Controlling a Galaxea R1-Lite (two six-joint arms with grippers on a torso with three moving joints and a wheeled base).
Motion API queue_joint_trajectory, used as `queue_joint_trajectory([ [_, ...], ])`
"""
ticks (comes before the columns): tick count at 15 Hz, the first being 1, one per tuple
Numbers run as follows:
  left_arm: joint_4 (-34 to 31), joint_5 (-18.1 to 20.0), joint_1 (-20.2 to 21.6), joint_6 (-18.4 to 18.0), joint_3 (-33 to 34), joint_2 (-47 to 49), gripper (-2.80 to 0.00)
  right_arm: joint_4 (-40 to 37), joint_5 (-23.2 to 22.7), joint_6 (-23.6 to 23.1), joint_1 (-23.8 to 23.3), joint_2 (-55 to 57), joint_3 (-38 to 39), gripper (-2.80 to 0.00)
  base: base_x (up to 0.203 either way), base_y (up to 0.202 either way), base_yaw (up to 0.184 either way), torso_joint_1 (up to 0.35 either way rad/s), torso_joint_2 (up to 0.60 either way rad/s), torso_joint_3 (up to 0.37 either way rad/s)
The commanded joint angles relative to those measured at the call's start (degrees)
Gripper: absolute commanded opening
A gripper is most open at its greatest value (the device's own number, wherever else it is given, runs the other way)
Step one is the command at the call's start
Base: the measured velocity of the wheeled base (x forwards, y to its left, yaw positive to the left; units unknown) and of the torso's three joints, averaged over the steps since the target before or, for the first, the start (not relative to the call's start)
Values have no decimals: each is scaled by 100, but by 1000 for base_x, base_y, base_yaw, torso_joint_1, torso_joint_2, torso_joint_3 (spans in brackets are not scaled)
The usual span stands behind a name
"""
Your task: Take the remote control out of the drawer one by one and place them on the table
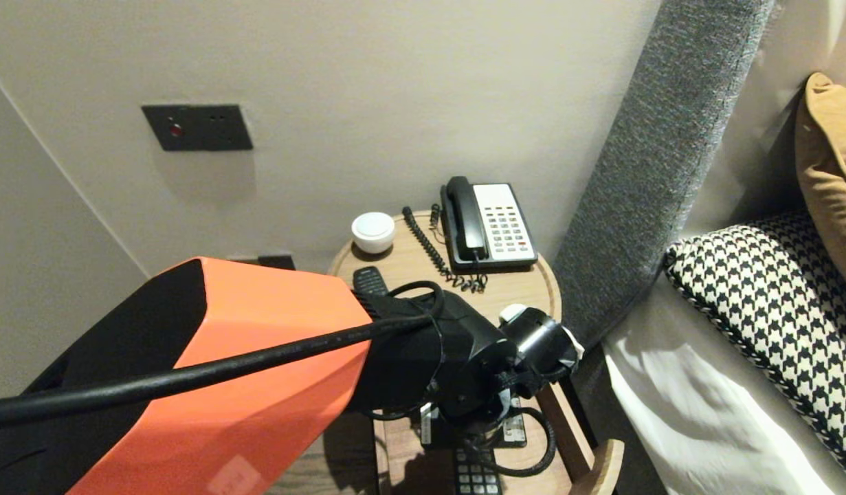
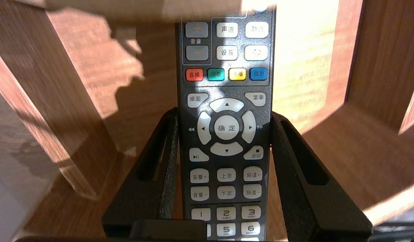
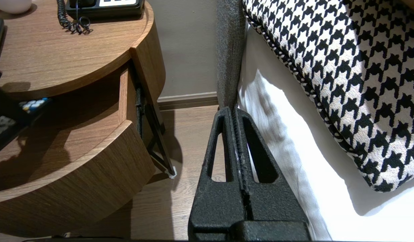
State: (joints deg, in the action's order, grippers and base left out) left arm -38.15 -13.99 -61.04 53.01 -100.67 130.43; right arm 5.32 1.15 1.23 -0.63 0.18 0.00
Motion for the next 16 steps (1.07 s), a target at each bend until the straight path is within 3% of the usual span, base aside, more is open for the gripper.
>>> queue_joint_trajectory([
  [1, -17, -12, -63, 35, 158, -44, -280, 5, 0, 0, 2, 8, 229, -280, 0, 0, 0, 0, 0, 0],
  [16, 18, -154, -470, 193, 935, -625, -280, 5, 0, 0, 2, 8, 229, -280, 0, 0, 0, 0, 0, 0],
])
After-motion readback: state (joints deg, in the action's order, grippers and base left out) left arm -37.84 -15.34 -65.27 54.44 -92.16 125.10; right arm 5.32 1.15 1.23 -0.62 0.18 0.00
